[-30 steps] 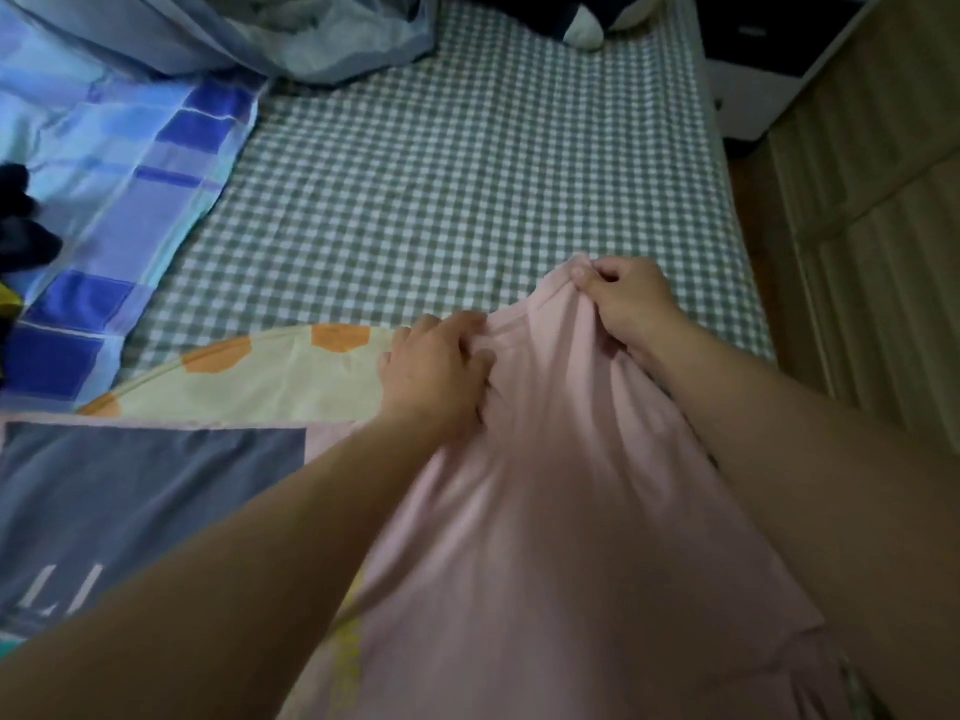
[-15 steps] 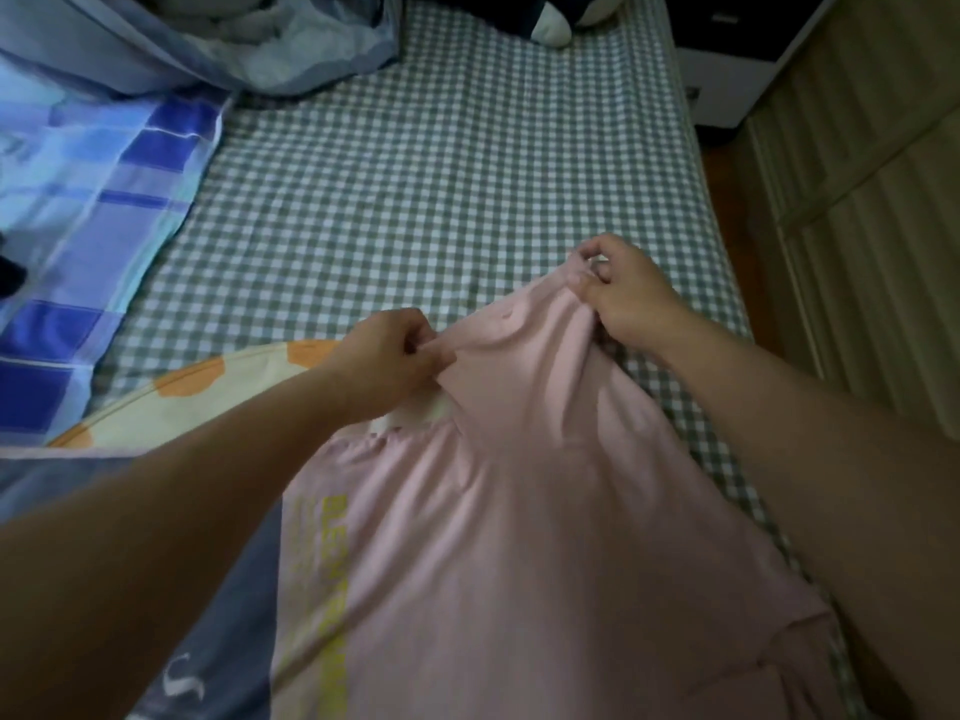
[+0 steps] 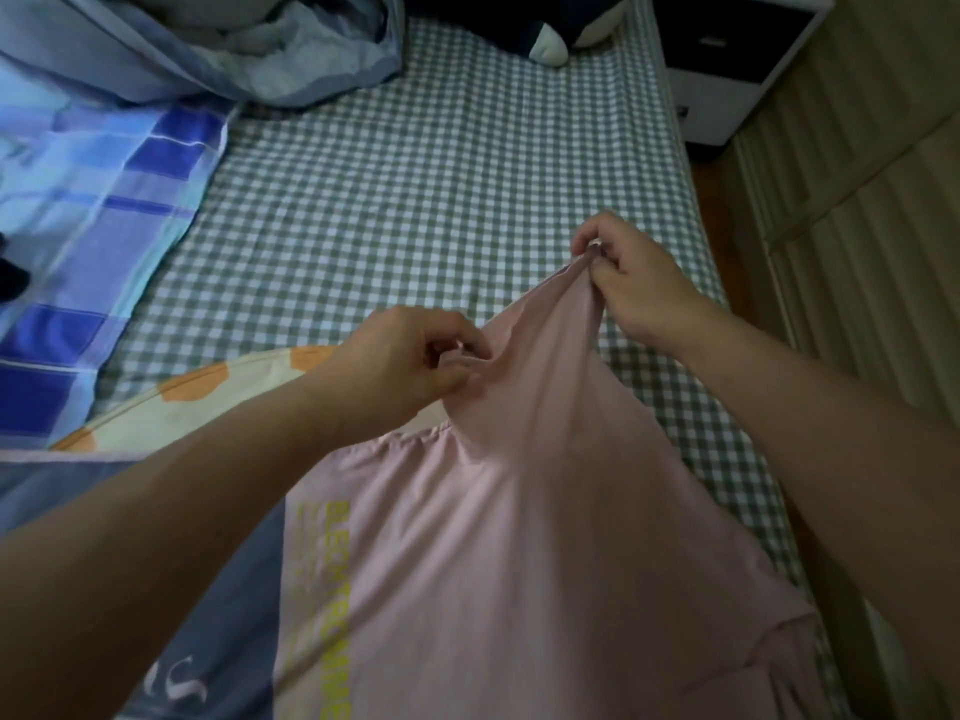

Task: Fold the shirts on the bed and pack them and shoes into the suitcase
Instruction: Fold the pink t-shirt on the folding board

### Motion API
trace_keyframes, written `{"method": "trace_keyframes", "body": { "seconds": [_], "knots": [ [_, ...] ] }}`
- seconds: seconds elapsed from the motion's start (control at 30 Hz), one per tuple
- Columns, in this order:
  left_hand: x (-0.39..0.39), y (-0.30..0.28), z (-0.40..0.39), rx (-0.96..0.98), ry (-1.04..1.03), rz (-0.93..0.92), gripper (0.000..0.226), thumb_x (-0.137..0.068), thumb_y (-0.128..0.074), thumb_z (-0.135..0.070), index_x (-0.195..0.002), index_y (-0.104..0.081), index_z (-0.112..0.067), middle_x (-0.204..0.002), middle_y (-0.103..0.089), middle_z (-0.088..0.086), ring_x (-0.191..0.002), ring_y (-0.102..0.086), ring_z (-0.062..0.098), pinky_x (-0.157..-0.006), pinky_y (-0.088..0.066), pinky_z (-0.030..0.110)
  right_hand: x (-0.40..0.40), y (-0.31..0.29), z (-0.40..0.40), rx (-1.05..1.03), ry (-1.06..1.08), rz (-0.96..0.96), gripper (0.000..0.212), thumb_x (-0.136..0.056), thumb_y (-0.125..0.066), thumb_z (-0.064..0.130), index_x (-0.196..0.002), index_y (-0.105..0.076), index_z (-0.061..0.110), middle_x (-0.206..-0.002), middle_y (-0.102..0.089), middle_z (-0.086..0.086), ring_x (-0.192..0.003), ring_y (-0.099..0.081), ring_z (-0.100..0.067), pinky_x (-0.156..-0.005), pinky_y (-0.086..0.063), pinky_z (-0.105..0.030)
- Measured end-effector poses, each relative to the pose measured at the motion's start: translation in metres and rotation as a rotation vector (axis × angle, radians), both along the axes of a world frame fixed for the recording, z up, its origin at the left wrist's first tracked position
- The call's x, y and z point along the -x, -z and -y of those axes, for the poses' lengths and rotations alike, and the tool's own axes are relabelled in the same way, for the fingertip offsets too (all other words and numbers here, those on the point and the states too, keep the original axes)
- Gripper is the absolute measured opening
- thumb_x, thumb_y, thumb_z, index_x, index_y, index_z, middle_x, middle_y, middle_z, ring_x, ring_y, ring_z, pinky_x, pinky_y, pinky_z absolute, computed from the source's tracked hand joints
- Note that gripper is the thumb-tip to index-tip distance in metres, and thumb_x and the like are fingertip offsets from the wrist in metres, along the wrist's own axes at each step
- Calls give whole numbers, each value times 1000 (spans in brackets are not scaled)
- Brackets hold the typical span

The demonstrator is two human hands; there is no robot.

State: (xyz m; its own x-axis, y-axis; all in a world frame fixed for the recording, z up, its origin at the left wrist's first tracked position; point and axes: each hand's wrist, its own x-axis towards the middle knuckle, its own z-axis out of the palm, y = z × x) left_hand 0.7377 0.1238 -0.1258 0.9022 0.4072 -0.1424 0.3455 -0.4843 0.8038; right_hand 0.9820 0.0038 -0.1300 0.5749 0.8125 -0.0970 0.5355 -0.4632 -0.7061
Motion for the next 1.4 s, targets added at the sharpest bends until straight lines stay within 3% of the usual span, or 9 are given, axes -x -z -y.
{"method": "trace_keyframes", "body": {
  "seconds": [0.2, 0.43, 0.63, 0.77, 0.9, 1.07, 1.17, 1.3, 1.4],
  "knots": [
    [8, 6, -7, -19, -53, -91, 9, -87, -77, -21, -94, -76, -27, -79, -73, -12, -79, -67, 0, -71, -51, 14, -2, -3, 6, 27, -33, 85, 28, -97, -45, 3, -89, -63, 23, -86, -62, 8, -77, -55, -4, -68, -45, -21],
    [7, 7, -18, -168, 67, -152, 26, -85, -80, -20, -109, -74, -26, -95, -70, -11, -88, -65, 3, -84, -49, 16, -8, -9, 6, -7, -52, 44, 35, -97, -43, -1, -82, -55, 28, -81, -57, 6, -67, -49, -3, -60, -40, -16],
    [8, 9, -29, -187, 38, -122, 3, -91, -73, -31, -89, -72, -31, -88, -70, -13, -85, -62, 0, -80, -51, 23, -3, -15, 4, 65, -148, -151, 49, -98, -44, -8, -100, -76, 29, -104, -66, 21, -92, -59, 17, -84, -45, -3],
    [9, 13, -26, -186, 7, -111, 7, -91, -71, -36, -85, -72, -32, -87, -69, -13, -84, -62, 3, -80, -53, 28, -4, -12, 1, 136, -155, 25, 55, -96, -43, -7, -75, -68, 36, -94, -62, 21, -92, -57, 6, -87, -45, -8],
    [10, 15, -19, -161, -43, -76, 9, -93, -68, -33, -84, -68, -32, -91, -66, -11, -86, -60, 2, -79, -50, 23, -6, -16, 0, 199, -240, 315, 29, -100, -41, 7, -91, -67, 19, -96, -65, 5, -89, -58, -11, -82, -49, -31],
    [8, 14, -13, -155, -126, -82, 13, -92, -68, -26, -80, -65, -27, -88, -67, -12, -89, -57, -4, -68, -42, 7, -4, -30, -4, 228, -370, 578, 23, -98, -39, 15, -83, -56, 17, -81, -54, 5, -78, -52, -18, -69, -36, -33],
    [8, 17, -11, -106, -221, -101, 14, -91, -67, -23, -77, -65, -23, -83, -69, -10, -77, -60, 0, -58, -41, 10, -8, -36, -11, 121, -269, 490, 25, -98, -43, 20, -79, -58, 11, -78, -60, -1, -73, -55, -20, -67, -45, -36],
    [3, 25, -7, 71, -409, -107, 15, -91, -65, -21, -82, -64, -10, -73, -69, 1, -46, -50, 3, -42, -37, 15, -2, -23, -25, 8, -75, 185, 27, -100, -57, 30, -73, -56, 24, -75, -58, 10, -69, -53, -4, -62, -40, -21],
    [1, 33, -2, 284, -572, -103, 7, -87, -68, -13, -90, -65, -7, -75, -73, 2, -58, -64, 6, -55, -53, 24, 5, 5, -37, 32, -35, 124, 18, -99, -59, 32, -84, -56, 22, -81, -58, 9, -74, -54, -8, -67, -44, -25]
  ]
}}
